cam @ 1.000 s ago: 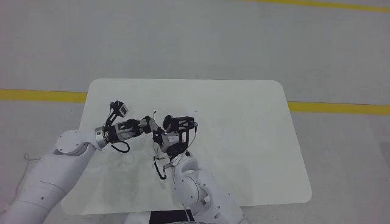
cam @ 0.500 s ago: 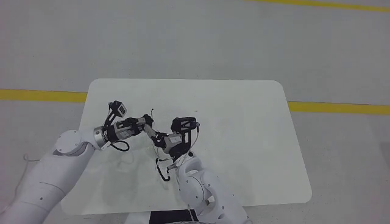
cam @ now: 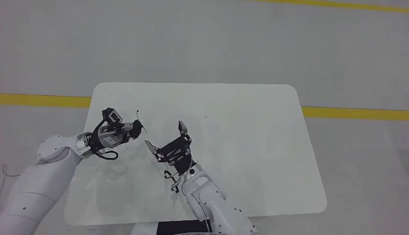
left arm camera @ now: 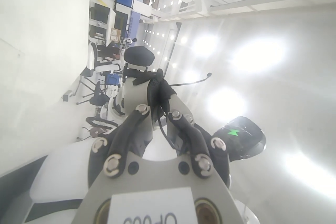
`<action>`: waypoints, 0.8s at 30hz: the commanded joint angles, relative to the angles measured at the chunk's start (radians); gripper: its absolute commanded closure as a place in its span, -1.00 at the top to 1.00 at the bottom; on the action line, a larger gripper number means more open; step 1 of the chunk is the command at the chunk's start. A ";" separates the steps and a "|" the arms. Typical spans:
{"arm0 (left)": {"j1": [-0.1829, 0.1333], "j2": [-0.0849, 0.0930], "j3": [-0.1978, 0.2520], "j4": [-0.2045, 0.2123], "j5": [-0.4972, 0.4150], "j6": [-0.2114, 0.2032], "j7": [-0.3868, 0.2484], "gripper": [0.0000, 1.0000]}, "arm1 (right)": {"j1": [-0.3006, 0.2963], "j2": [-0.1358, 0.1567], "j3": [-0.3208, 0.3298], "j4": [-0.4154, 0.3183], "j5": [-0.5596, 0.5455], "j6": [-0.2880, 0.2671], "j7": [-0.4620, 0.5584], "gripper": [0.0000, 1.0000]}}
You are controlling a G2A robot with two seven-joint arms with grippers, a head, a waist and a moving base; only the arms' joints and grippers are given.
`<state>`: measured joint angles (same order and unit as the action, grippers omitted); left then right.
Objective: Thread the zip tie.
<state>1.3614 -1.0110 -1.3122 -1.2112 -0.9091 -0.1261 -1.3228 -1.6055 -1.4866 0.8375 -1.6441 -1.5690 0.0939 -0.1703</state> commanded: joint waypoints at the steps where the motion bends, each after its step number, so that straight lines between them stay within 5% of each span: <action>1: 0.000 0.000 0.000 0.000 -0.001 0.001 -0.001 -1.00 | 0.000 0.000 0.000 0.000 -0.001 0.000 0.000 1.00; 4: 0.001 -0.001 0.001 -0.002 -0.002 0.002 0.015 -1.00 | 0.000 0.000 0.000 0.000 -0.001 0.000 0.000 1.00; 8: 0.008 -0.007 0.016 -0.005 -0.136 0.123 -0.036 -1.00 | 0.065 0.025 -0.048 0.051 -0.001 0.047 -0.006 1.00; 13: -0.022 -0.013 0.049 0.014 -0.178 0.216 -0.067 -1.00 | 0.200 0.084 -0.205 0.151 -0.001 0.238 -0.050 1.00; 17: -0.043 -0.015 0.081 0.029 -0.182 0.259 -0.067 -1.00 | 0.271 0.120 -0.251 0.183 -0.001 0.246 -0.091 1.00; 24: -0.063 -0.016 0.098 0.039 -0.162 0.249 -0.067 -1.00 | 0.283 0.138 -0.250 0.187 -0.001 0.246 -0.160 1.00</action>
<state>1.2983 -1.0272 -1.2141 -1.1719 -1.0701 0.1218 -1.3900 -1.3228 -1.3479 0.5875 -1.4576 -1.5700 0.3400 -0.3319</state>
